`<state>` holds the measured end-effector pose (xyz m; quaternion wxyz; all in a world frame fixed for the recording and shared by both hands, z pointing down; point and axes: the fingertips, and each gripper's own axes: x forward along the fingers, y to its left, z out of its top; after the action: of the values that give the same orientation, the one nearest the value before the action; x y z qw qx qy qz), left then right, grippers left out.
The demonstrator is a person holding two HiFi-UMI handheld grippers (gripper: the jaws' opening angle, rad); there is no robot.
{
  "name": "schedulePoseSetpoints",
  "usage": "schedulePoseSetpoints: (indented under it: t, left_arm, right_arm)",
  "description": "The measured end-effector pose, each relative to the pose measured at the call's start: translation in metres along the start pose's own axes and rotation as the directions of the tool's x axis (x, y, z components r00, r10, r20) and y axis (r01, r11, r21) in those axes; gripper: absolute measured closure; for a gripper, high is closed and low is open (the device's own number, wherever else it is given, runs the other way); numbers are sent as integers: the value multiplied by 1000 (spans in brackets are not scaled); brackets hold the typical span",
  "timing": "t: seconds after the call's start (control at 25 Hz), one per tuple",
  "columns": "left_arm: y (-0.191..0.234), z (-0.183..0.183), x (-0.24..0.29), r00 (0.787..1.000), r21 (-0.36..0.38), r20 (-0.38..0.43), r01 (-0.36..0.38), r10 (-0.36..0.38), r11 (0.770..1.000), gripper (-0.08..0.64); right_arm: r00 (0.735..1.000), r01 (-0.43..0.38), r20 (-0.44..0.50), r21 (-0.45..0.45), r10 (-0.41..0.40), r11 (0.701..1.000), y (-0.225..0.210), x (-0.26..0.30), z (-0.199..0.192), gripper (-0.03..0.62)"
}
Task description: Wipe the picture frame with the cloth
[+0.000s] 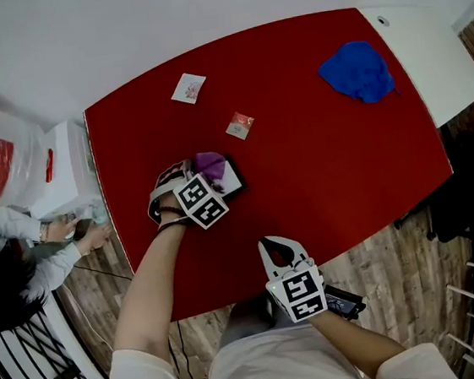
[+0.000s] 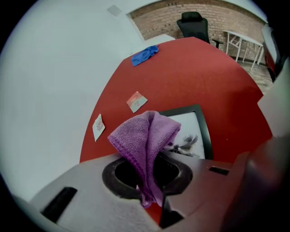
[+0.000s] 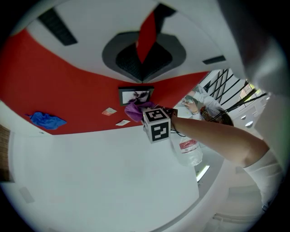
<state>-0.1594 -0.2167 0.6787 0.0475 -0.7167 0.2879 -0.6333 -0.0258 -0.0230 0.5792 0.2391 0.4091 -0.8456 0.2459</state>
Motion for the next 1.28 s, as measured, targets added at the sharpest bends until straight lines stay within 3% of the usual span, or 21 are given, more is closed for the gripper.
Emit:
schedulePoseSetpoints:
  t: [0.16,0.36,0.56,0.8,1.0,1.12,1.28]
  left_arm:
    - [-19,3,-3,1000,40,-15,25,-25,999,497]
    - [-72,7,-24,998,108,-16,55,-54,993,497]
    - [-99,2,-34,999,175,-23,40,-37,984,497]
    - [-50,10,-27,1000,99,-31,-2,5,995,497]
    - [-6,20,-4,998,14,-62,16,-15,1000,497]
    - [0,26,1,997,20,-75,22,-21,1000,497]
    - [-22,30,-4,996,54,-71,49,-45,997,497]
  right_arm:
    - [1000,0,1,14,0,1000,-4,-1,-3,588]
    - [1000,-7,0,26,7,1000,-9,2,-3,588]
    - [1000,-9,8,28,8,1000,-14,4,2,588]
    - [1000,-9,5,32,9,999,-15,1,0,588]
    - [1000,-4,-8,37,4,999,-18,-4,-7,588]
    - [1000,-2,-11,40,3,999,-23,-6,-10,588]
    - [1000,-1,-11,43,1,999,-29,-6,-12,588]
